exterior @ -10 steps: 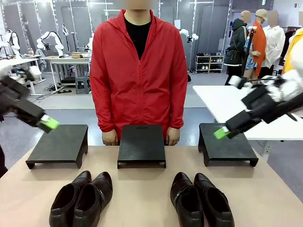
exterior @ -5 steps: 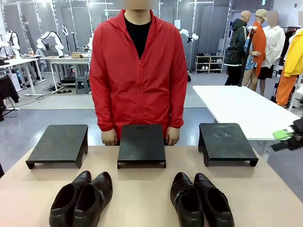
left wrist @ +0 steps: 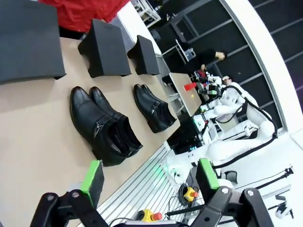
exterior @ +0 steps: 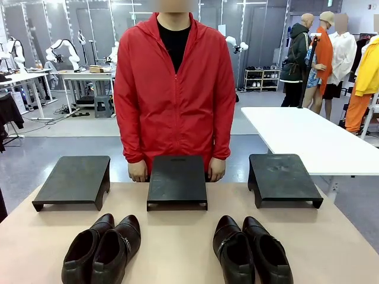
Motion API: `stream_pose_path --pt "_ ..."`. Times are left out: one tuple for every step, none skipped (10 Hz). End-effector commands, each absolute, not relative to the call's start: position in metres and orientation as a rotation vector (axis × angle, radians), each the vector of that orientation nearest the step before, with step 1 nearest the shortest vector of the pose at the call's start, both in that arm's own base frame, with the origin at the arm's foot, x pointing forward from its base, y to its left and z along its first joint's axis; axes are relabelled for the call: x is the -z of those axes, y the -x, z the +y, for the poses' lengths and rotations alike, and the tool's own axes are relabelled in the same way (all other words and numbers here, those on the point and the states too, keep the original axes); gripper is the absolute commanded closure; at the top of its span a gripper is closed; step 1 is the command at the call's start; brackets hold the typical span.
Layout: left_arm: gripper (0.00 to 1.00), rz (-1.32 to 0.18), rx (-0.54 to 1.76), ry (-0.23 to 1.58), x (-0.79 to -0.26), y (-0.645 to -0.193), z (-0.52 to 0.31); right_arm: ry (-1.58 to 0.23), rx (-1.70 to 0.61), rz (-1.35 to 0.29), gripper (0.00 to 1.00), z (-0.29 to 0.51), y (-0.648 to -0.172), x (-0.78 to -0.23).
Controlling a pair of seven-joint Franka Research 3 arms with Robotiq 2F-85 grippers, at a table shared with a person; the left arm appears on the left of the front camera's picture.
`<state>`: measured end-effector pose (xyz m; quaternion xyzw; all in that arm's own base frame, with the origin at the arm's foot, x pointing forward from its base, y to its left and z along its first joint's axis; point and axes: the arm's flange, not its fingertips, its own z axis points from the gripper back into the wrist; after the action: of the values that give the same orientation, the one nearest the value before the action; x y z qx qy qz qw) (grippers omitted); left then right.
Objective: Place the shoes on the stand as instructed by the person.
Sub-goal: Pick up one pair of Shoes and place it on the Shoes Stand indicated by the person.
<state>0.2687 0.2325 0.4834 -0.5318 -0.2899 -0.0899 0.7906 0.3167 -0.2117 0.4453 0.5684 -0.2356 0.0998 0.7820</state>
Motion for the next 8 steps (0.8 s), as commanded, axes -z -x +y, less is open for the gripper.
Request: stream_pose_path --pt "0.0 -0.642 0.217 1.177 -0.487 -0.282 0.227 -1.213 -0.246 -0.526 0.0 -0.196 -0.323 -0.451" --pt "0.0 -0.624 0.194 1.145 -0.483 -0.269 0.233 -1.227 -0.216 -0.509 0.0 -0.212 -0.317 -0.445" --pt "0.0 -0.624 0.194 1.145 -0.483 -0.269 0.233 -1.227 -0.216 -0.509 0.0 -0.212 -0.317 -0.445" --pt "0.0 -0.624 0.194 1.145 -0.483 -0.269 0.233 -1.227 -0.216 -0.509 0.0 -0.212 -0.317 -0.445" --pt "0.0 -0.624 0.194 1.145 -0.483 -0.269 0.233 -1.227 -0.216 -0.509 0.0 -0.212 -0.317 -0.445" --pt "0.0 -0.624 0.194 1.145 -0.483 -0.269 0.233 -1.227 -0.216 -0.509 0.0 -0.212 -0.317 -0.445" --pt "0.0 -0.624 0.194 1.145 -0.483 -0.269 0.233 -1.227 -0.216 -0.509 0.0 -0.212 -0.317 -0.445" --pt "0.0 -0.624 0.194 1.145 -0.483 -0.269 0.233 -1.227 -0.216 -0.509 0.0 -0.212 -0.317 -0.445"
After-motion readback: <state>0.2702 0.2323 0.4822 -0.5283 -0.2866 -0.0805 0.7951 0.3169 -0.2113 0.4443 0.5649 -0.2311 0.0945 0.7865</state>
